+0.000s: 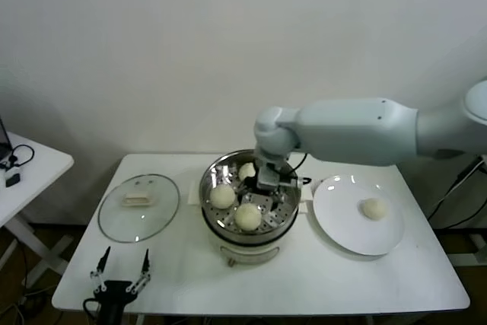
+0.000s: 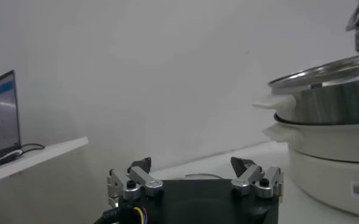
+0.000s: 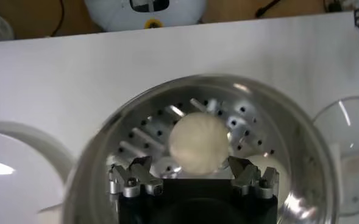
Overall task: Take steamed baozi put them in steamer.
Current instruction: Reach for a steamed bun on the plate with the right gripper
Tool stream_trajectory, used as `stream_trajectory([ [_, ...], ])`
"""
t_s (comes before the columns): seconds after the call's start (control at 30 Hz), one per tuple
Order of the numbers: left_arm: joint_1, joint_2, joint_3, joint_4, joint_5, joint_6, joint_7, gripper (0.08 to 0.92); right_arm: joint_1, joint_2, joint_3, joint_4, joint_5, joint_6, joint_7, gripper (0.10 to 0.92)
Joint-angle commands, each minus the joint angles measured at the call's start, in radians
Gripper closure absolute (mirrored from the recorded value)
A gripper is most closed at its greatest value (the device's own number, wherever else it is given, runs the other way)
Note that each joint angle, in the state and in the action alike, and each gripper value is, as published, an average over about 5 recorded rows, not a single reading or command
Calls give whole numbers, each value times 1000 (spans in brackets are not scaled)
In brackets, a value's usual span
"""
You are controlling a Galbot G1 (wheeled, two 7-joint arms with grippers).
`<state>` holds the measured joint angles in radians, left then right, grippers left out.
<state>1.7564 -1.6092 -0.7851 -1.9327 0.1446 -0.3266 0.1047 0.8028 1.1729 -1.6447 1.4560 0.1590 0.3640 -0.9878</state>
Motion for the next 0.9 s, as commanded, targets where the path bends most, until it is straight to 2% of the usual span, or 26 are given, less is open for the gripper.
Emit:
stream_trajectory([
  [0.03, -4, -45, 0, -1, -3, 0, 1, 177, 225, -231, -253, -23, 326, -191, -92, 203],
  [0.17, -9, -47, 5, 4, -6, -2, 2, 177, 175, -346, -262, -74, 310, -288, -72, 203],
  [0.3, -18, -48, 11, 8, -8, -3, 4, 177, 85, -434, -226, -139, 200, -301, -67, 203],
  [0.37, -17, -46, 13, 7, -8, -3, 5, 177, 33, -462, -173, -167, 201, -303, -59, 203],
  [0.57, -11, -47, 13, 4, -7, -4, 5, 177, -23, -483, -67, -185, 236, -308, -70, 203],
  [0.73, 0, -49, 13, 2, -5, -10, 4, 177, -61, -500, -71, -202, 162, -342, -56, 203],
  [0.9, 1, -49, 9, 5, -7, -12, 3, 177, -146, -505, -26, -281, 74, -362, -46, 203],
])
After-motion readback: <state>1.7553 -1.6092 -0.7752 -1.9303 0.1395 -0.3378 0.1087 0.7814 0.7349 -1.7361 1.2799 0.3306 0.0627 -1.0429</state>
